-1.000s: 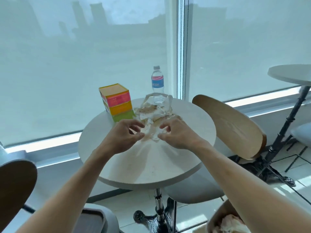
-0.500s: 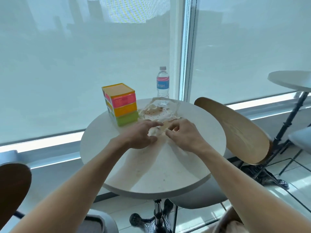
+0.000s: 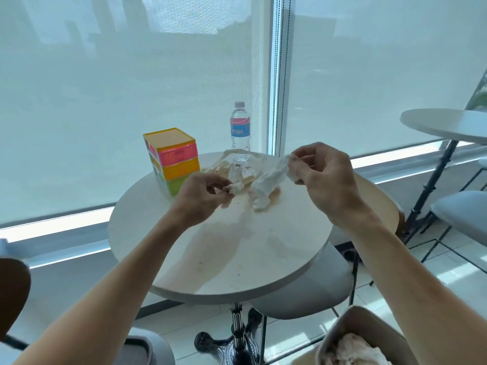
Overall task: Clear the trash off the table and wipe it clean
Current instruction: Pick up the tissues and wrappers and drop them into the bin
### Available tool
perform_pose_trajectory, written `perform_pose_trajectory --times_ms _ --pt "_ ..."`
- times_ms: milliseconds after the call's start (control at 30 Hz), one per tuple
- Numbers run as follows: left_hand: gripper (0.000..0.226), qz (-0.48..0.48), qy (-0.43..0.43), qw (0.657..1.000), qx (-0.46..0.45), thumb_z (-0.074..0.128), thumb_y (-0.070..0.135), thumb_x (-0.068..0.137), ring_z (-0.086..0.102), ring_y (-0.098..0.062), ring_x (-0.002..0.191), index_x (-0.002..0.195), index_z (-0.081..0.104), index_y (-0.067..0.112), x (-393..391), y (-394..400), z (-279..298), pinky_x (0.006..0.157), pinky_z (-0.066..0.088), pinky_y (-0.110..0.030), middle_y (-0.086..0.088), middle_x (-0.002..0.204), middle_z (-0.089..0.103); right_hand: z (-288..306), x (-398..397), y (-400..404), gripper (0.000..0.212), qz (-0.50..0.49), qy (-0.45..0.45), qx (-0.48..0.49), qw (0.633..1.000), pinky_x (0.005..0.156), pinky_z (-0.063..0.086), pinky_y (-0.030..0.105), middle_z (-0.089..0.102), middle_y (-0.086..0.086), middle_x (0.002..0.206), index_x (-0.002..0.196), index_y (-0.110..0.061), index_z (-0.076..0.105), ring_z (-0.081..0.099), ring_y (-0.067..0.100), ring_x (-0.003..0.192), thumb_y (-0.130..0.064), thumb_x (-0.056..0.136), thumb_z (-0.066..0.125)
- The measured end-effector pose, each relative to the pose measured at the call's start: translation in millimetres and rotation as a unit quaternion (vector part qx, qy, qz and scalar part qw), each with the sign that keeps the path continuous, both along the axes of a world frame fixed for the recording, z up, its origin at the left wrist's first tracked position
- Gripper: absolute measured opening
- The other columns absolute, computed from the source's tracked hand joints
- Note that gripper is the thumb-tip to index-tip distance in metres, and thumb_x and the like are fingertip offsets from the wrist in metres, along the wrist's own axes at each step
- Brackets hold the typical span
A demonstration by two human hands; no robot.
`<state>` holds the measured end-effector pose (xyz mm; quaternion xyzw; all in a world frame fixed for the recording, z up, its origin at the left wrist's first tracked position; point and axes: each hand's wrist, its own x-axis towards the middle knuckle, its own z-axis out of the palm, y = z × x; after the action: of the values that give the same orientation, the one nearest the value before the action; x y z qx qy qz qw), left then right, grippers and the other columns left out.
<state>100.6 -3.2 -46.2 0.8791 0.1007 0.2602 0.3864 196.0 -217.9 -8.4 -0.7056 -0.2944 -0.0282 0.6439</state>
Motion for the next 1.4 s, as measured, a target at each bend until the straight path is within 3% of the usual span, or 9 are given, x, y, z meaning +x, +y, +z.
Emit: perform_pose_trajectory --times_ms 100,233,433,767,933,1033,1133,1200,1400 --pt "0.007 -0.016 -0.022 0.998 -0.063 0.077 0.01 0.081 0.055 -0.011 0.065 0.086 0.077 0.015 -12.1 -8.5 11.5 0.062 0.044 -0.021 -0.004 0.078 0.075 1.7 -1.5 -15.6 0.004 -0.003 0.023 0.032 0.999 0.071 0.057 0.028 0.069 0.003 0.077 0.088 -0.014 0.069 0.065 0.015 0.072 -0.013 0.091 0.068" --pt "0.017 -0.058 -0.038 0.991 -0.114 0.076 0.005 0.08 0.065 -0.008 0.073 0.081 0.078 0.022 -28.0 -29.5 24.7 0.07 0.05 -0.016 -0.01 0.082 0.075 -6.8 -1.4 -37.3 0.009 -0.016 0.037 0.024 0.999 0.06 0.048 0.02 0.063 0.001 0.068 0.083 -0.01 0.069 0.057 0.004 0.059 -0.006 0.09 0.066" --pt "0.009 -0.12 -0.039 0.983 -0.131 0.078 0.016 0.075 0.062 -0.012 0.071 0.084 0.076 0.013 -40.3 -78.8 31.8 0.076 0.049 -0.028 -0.004 0.07 0.071 -40.2 3.1 -78.5 0.007 -0.057 0.091 -0.017 0.994 0.073 0.053 0.036 0.063 -0.008 0.06 0.083 -0.014 0.073 0.057 0.007 0.061 -0.013 0.088 0.069" --pt "0.02 -0.212 -0.007 0.964 -0.162 0.083 0.017 0.07 0.064 -0.017 0.073 0.088 0.076 0.014 -49.6 -163.1 5.2 0.074 0.049 -0.039 -0.008 0.08 0.074 -115.0 2.7 -164.8 0.009 -0.108 0.148 -0.123 0.975 0.065 0.047 0.032 0.058 -0.001 0.068 0.078 -0.014 0.07 0.052 0.013 0.067 -0.013 0.086 0.064" --pt "0.024 -0.247 0.034 0.958 -0.14 0.083 0.034 0.074 0.061 -0.047 0.078 0.093 0.077 0.02 -48.4 -198.5 -23.9 0.071 0.047 -0.066 -0.009 0.083 0.074 -174.6 -3.4 -197.6 0.009 -0.119 0.188 -0.204 0.953 0.061 0.045 0.027 0.055 0.0 0.069 0.082 -0.011 0.069 0.05 0.013 0.065 -0.015 0.087 0.063" --pt "0.018 -0.254 0.067 0.957 -0.124 0.079 0.033 0.078 0.06 -0.044 0.074 0.091 0.077 0.023 -47.3 -220.7 -46.7 0.065 0.05 -0.059 -0.004 0.082 0.073 -205.5 -9.0 -212.9 0.005 -0.098 0.22 -0.269 0.932 0.06 0.046 0.026 0.057 -0.004 0.069 0.084 -0.018 0.069 0.053 0.013 0.066 -0.018 0.087 0.065" --pt "0.011 -0.249 0.131 0.953 -0.115 0.076 0.024 0.082 0.055 -0.008 0.06 0.093 0.076 0.021 -42.9 -243.5 -73.3 0.055 0.044 -0.026 0.01 0.073 0.07 -218.1 -13.5 -226.3 0.014 -0.065 0.267 -0.324 0.905 0.061 0.05 0.027 0.064 -0.001 0.085 0.097 -0.02 0.068 0.06 0.014 0.068 -0.015 0.086 0.062" --pt "0.012 -0.244 0.168 0.947 -0.122 0.075 0.023 0.083 0.05 0.003 0.054 0.093 0.076 0.017 -39.0 -258.5 -90.1 0.053 0.04 -0.013 0.013 0.068 0.068 -216.6 -13.9 -233.6 0.021 -0.084 0.265 -0.331 0.902 0.059 0.049 0.023 0.067 0.001 0.095 0.102 -0.02 0.068 0.064 0.013 0.075 -0.011 0.087 0.057" --pt "0.007 -0.226 0.261 0.932 -0.113 0.076 0.022 0.083 0.063 -0.009 0.067 0.088 0.076 0.016 -17.3 -287.9 -147.3 0.068 0.056 -0.032 -0.001 0.079 0.075 -199.8 -13.9 -250.6 0.023 -0.095 0.238 -0.295 0.921 0.077 0.05 0.027 0.067 -0.002 0.095 0.103 -0.022 0.069 0.063 0.016 0.092 -0.01 0.09 0.053"
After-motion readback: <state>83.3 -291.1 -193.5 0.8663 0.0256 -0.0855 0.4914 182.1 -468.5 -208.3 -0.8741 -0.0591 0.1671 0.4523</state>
